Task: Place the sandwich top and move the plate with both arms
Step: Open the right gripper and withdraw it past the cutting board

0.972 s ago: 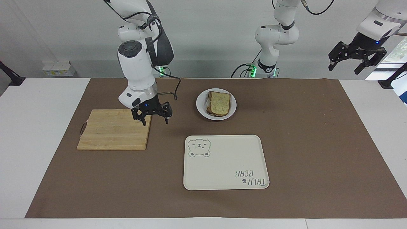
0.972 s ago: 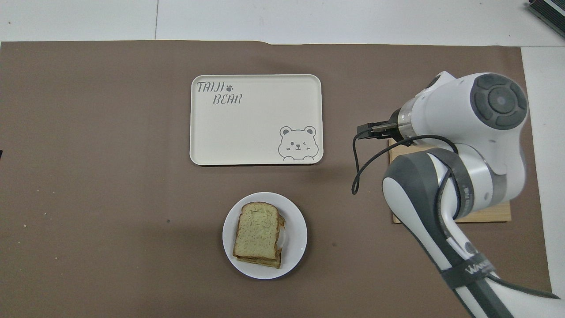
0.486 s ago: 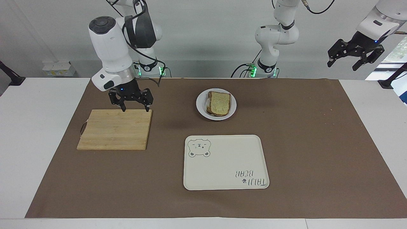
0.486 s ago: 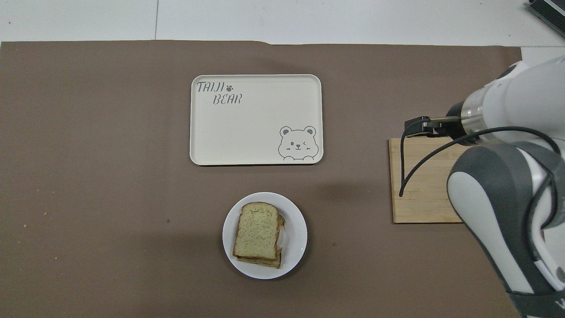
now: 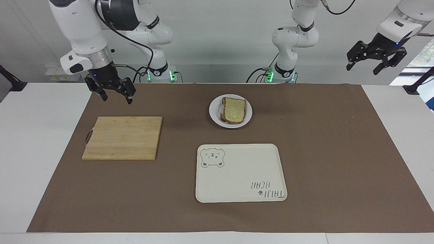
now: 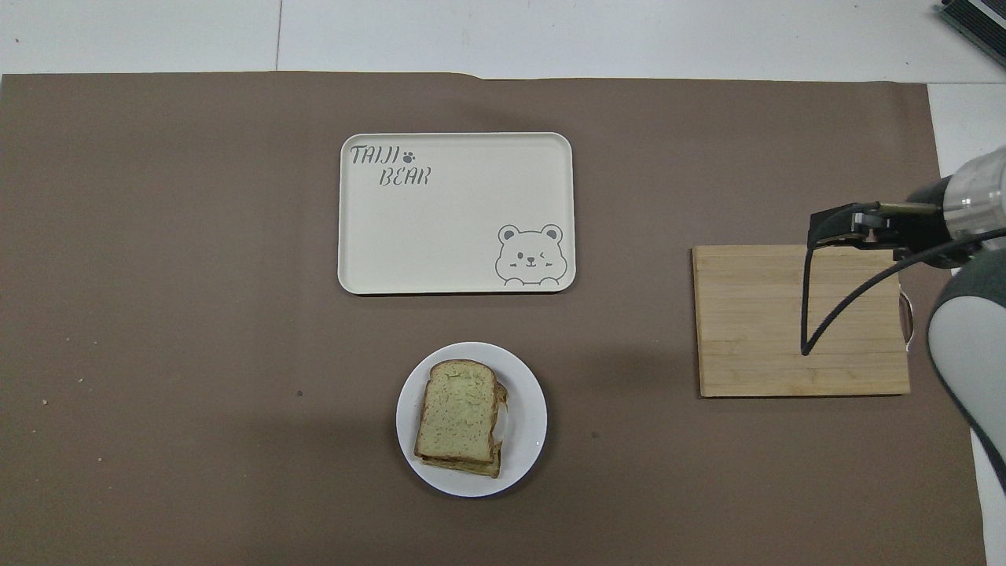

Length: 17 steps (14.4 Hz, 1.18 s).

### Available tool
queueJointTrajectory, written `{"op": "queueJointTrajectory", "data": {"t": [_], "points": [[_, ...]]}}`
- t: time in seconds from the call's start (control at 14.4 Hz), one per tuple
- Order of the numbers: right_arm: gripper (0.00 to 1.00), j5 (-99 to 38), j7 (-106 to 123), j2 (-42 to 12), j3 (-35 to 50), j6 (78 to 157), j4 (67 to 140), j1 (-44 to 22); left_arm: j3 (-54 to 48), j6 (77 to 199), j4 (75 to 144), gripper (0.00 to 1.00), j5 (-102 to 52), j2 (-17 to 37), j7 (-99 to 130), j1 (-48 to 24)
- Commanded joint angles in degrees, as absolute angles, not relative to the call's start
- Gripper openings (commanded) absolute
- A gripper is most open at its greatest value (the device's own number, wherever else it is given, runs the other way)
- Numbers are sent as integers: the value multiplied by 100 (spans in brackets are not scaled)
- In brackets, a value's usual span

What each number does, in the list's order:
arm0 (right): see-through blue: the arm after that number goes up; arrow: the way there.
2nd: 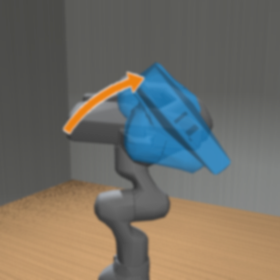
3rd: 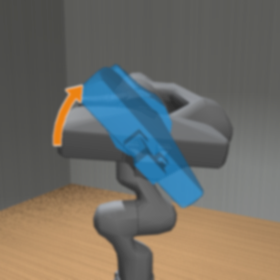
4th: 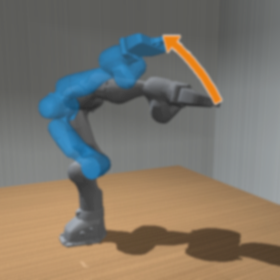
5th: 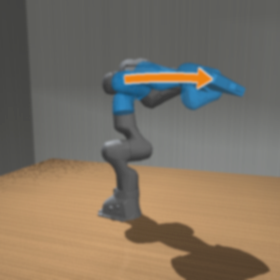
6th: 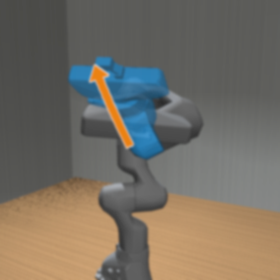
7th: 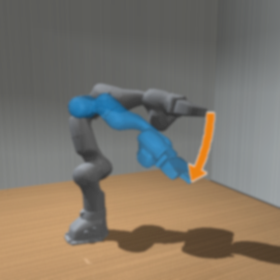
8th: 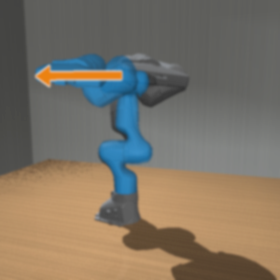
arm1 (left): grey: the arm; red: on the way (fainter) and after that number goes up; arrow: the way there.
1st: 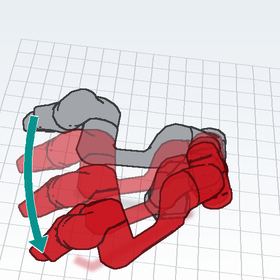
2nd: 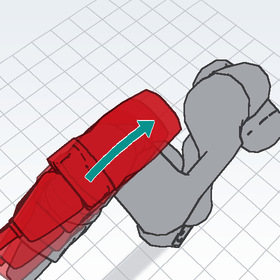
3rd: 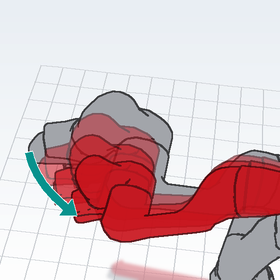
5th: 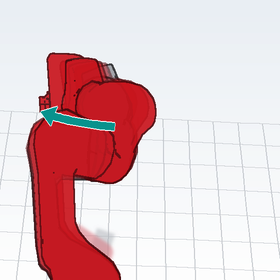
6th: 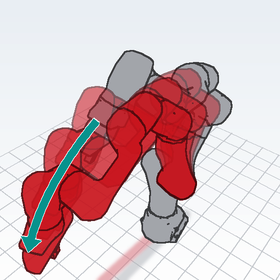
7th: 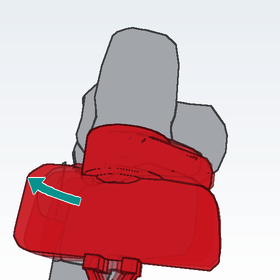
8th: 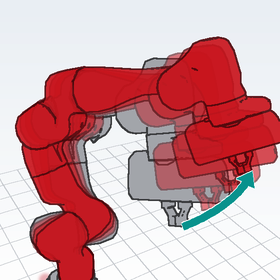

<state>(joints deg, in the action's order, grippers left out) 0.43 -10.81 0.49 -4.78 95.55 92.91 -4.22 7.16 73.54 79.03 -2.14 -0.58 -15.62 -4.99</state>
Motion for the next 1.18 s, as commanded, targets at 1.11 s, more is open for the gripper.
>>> {"op": "queueJointTrajectory", "data": {"t": [1.11], "points": [[100,377,271,492,-721,8956,9290,-264,606,10941,13191,100,-3435,-1644,-1853,-1484]]}}
